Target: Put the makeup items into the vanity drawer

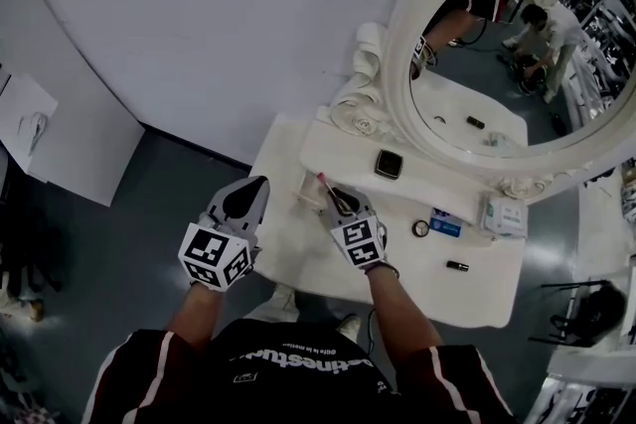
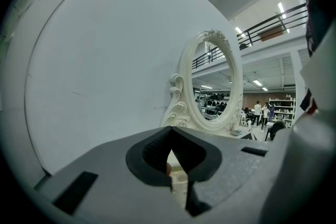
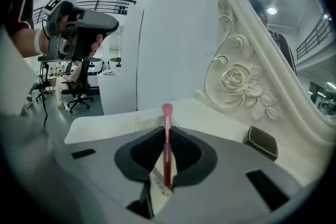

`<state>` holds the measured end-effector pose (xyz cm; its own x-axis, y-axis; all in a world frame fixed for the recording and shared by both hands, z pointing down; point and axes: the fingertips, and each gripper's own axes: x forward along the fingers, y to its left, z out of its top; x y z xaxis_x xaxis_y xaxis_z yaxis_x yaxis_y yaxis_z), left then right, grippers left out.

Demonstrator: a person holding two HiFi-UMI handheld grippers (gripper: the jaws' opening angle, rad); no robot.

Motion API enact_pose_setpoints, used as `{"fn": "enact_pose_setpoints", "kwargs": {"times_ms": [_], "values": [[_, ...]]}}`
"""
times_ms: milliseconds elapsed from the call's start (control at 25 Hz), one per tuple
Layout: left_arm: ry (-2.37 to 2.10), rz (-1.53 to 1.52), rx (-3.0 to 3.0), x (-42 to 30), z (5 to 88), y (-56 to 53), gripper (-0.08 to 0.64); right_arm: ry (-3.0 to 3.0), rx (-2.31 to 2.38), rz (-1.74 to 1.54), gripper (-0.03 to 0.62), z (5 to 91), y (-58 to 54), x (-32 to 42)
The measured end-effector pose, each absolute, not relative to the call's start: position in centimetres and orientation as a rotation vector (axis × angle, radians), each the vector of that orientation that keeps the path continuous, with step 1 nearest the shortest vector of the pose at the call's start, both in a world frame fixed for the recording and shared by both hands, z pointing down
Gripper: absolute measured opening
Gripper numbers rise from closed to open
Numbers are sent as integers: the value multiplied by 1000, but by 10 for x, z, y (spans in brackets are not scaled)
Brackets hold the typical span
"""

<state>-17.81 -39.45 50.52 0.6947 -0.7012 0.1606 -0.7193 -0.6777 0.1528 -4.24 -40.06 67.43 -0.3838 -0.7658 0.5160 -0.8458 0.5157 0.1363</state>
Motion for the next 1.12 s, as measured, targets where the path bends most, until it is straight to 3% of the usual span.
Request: {"fn": "enact_pose_setpoints", "kwargs": {"times_ms": [680,1120], "values": [[-1155,142,2686,-186,511,-398,3,-2169,1203,103,51,682,-414,-49],[-1149,127,2683,-187,507,-402,3,-2173,1235,153,86,677,-414,-47]]}}
